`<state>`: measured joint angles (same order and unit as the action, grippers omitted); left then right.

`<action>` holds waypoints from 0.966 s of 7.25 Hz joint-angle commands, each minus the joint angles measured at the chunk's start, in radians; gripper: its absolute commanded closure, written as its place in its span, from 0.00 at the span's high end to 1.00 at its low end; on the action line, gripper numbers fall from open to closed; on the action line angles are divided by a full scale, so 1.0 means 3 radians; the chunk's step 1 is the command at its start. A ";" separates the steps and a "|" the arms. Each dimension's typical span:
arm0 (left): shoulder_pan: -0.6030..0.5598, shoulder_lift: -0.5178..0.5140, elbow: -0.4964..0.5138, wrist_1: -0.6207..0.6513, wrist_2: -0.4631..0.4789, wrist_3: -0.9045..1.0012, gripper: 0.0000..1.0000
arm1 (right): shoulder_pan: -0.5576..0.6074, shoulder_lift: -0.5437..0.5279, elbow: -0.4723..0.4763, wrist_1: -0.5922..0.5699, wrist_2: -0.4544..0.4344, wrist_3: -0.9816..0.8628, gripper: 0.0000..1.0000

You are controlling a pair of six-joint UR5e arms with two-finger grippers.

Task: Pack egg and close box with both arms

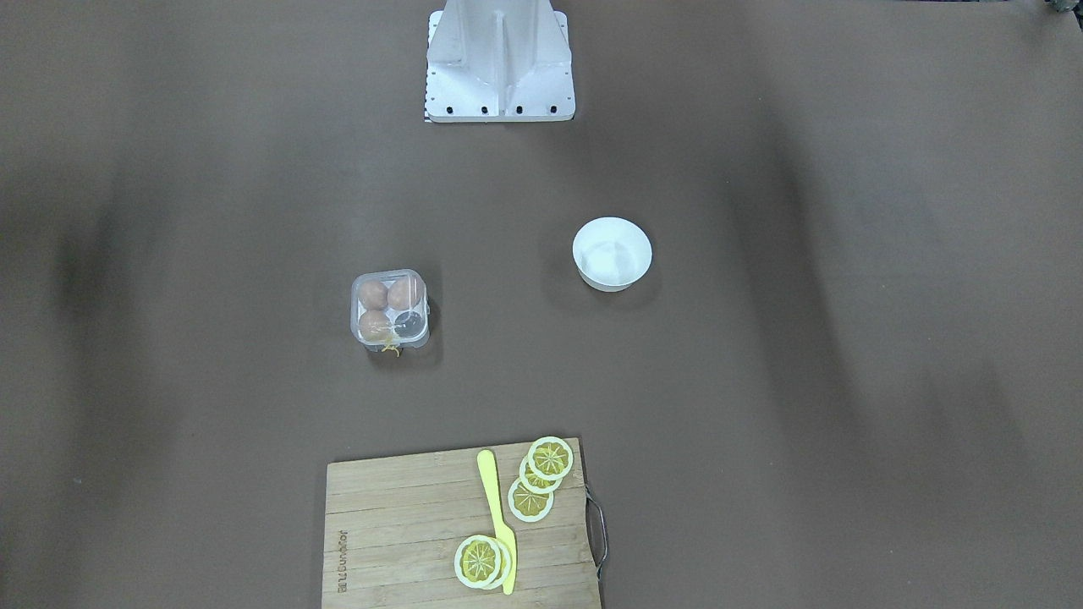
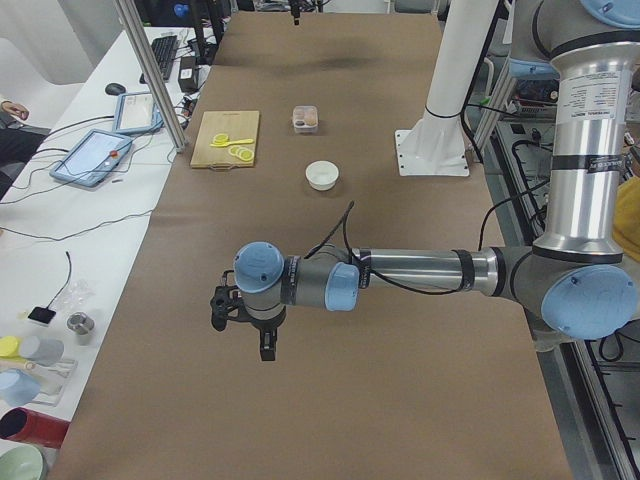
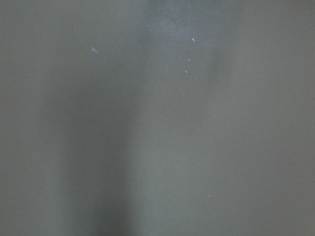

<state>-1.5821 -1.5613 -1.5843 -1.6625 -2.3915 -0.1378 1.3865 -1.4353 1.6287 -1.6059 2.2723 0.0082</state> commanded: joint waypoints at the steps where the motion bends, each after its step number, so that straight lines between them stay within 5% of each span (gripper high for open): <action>1: 0.0002 -0.0031 0.0009 -0.0001 0.0000 0.0004 0.98 | 0.0093 -0.0338 -0.0014 0.0319 0.0044 -0.0078 1.00; 7: 0.0002 -0.0032 -0.0006 -0.0011 0.0000 0.0014 0.98 | 0.0282 -0.0671 -0.0106 0.0940 0.0049 -0.0068 1.00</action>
<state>-1.5820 -1.5715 -1.5858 -1.6657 -2.3915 -0.1347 1.4565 -1.6237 1.6013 -1.3685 2.2879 -0.0143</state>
